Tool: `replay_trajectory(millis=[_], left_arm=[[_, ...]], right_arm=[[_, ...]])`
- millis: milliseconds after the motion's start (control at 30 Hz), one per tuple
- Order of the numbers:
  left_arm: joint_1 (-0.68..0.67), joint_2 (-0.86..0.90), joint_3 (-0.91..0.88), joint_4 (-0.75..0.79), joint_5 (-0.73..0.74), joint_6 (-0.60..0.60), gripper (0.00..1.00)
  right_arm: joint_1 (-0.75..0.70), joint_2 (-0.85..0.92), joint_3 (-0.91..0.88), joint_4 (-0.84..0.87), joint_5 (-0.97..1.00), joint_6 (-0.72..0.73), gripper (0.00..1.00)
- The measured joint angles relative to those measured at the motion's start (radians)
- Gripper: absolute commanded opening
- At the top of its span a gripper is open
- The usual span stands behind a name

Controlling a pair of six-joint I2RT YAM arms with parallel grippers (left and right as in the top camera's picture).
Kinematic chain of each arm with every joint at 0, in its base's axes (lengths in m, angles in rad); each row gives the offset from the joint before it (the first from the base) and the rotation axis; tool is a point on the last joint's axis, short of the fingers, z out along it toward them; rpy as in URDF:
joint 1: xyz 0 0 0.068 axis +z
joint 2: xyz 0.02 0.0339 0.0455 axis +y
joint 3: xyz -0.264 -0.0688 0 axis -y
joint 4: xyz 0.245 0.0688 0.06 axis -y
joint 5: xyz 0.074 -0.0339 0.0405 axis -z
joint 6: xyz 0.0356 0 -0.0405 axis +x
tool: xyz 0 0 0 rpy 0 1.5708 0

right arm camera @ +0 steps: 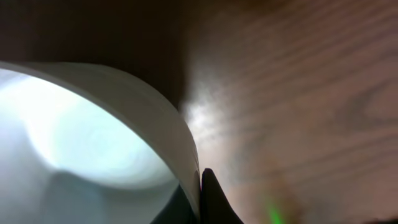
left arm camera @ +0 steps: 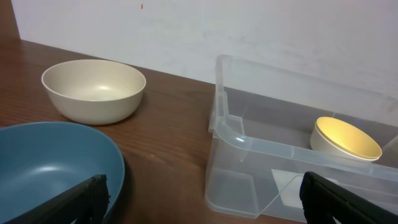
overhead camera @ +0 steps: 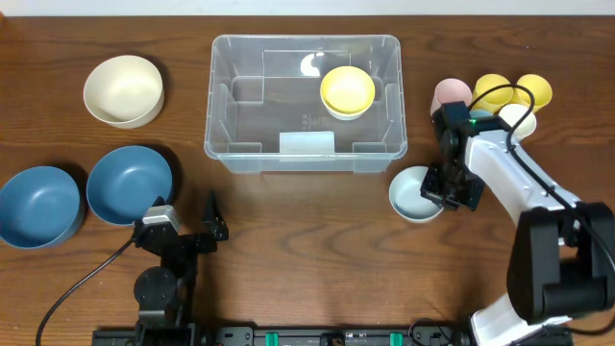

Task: Pack container
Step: 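Stack the grey bowl onto the bowls in the bin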

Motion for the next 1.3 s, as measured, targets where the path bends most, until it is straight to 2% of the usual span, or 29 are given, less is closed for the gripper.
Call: replay_trajectory(millis=[200, 400, 567, 767, 933, 1033, 1133, 1300], left_arm=[[0.000, 0.000, 0.000, 0.000, 0.000, 0.000, 0.98], [0.000, 0.000, 0.000, 0.000, 0.000, 0.000, 0.98], [0.000, 0.000, 0.000, 0.000, 0.000, 0.000, 0.98], [0.000, 0.000, 0.000, 0.000, 0.000, 0.000, 0.98], [0.000, 0.000, 0.000, 0.000, 0.000, 0.000, 0.98], [0.000, 0.000, 0.000, 0.000, 0.000, 0.000, 0.98], [0.000, 0.000, 0.000, 0.000, 0.000, 0.000, 0.98], [0.000, 0.000, 0.000, 0.000, 0.000, 0.000, 0.98]], right_arm=[[0.110, -0.122, -0.025, -0.085, -0.012, -0.072, 0.01], [0.331, -0.274, -0.025, -0.048, -0.071, -0.097, 0.01], [0.446, -0.302, 0.032, -0.024, -0.096, -0.099, 0.01], [0.438, -0.262, 0.359, -0.113, -0.093, -0.143, 0.05], [0.389, -0.153, 0.744, -0.208, -0.061, -0.184, 0.03], [0.349, -0.075, 0.910, -0.230, -0.042, -0.203, 0.03], [0.308, 0.011, 1.023, -0.226, -0.030, -0.212, 0.03], [0.242, 0.158, 1.067, -0.177, -0.023, -0.222, 0.01]])
